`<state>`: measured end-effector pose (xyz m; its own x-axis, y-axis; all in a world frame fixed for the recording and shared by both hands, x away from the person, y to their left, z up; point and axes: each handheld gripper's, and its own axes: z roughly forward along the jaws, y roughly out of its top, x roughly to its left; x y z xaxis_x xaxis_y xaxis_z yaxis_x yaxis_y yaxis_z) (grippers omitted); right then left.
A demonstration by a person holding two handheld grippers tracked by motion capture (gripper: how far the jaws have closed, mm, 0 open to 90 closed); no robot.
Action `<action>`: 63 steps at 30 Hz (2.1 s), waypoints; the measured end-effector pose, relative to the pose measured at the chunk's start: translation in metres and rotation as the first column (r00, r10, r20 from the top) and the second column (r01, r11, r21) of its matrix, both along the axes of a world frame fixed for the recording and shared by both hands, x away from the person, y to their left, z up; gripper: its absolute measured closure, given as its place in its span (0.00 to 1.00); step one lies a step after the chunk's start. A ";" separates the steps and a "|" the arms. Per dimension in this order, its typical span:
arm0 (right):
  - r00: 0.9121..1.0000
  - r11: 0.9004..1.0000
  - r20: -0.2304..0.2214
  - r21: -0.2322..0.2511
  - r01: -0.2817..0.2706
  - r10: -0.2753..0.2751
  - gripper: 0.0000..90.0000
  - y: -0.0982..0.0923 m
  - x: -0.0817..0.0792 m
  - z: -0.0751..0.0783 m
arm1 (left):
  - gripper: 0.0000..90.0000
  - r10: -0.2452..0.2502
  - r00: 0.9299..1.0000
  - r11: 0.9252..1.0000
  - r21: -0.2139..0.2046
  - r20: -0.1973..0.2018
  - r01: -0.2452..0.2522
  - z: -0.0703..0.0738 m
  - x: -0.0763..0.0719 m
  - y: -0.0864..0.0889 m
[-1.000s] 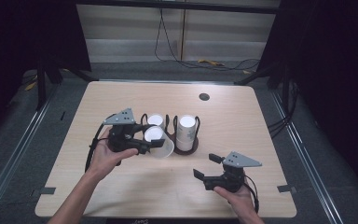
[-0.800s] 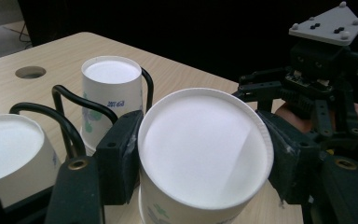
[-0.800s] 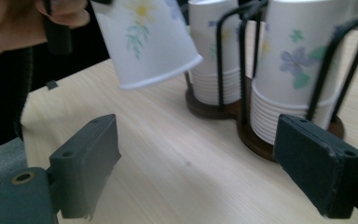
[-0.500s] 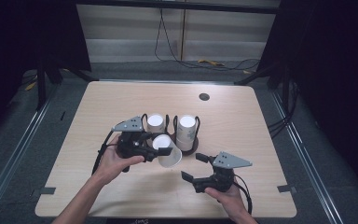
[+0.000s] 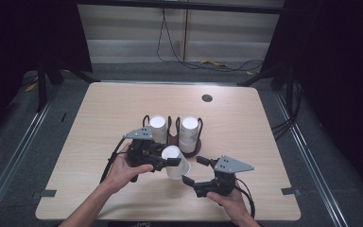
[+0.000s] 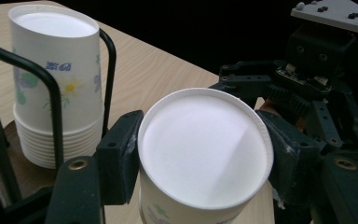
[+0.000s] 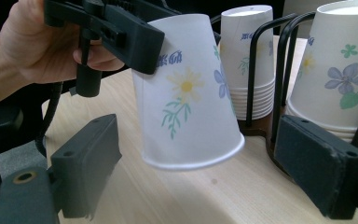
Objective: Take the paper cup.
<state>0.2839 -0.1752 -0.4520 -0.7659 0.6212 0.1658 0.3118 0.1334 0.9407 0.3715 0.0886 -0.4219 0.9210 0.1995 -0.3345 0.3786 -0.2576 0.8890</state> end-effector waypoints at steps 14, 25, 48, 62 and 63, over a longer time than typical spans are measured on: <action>1.000 0.999 0.024 0.047 0.001 -0.002 0.15 0.001 0.001 0.004 | 0.40 0.013 1.000 0.996 -0.085 -0.015 -0.014 0.012 -0.002 -0.009; 0.999 0.994 0.025 0.102 -0.035 0.032 0.16 0.000 0.001 0.004 | 0.40 -0.038 0.999 0.994 -0.104 -0.017 0.036 0.022 -0.009 -0.013; 0.997 0.989 -0.009 0.125 -0.077 0.078 0.25 -0.001 0.005 0.001 | 0.38 -0.078 0.996 0.992 -0.104 -0.040 0.073 0.020 -0.010 -0.021; 0.995 0.994 -0.051 0.074 -0.082 0.086 0.27 0.000 0.009 -0.003 | 0.31 -0.011 1.000 0.999 -0.049 0.018 0.012 0.017 -0.010 -0.019; 0.995 0.995 -0.054 0.065 -0.081 0.084 0.27 0.001 0.009 -0.003 | 0.29 -0.011 1.000 0.999 -0.047 0.017 0.012 0.017 -0.010 -0.019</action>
<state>0.2928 -0.1747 -0.4554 -0.8023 0.5434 0.2472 0.3554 0.1020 0.9291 0.3611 0.0693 -0.4048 0.9288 0.1736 -0.3274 0.3605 -0.2194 0.9066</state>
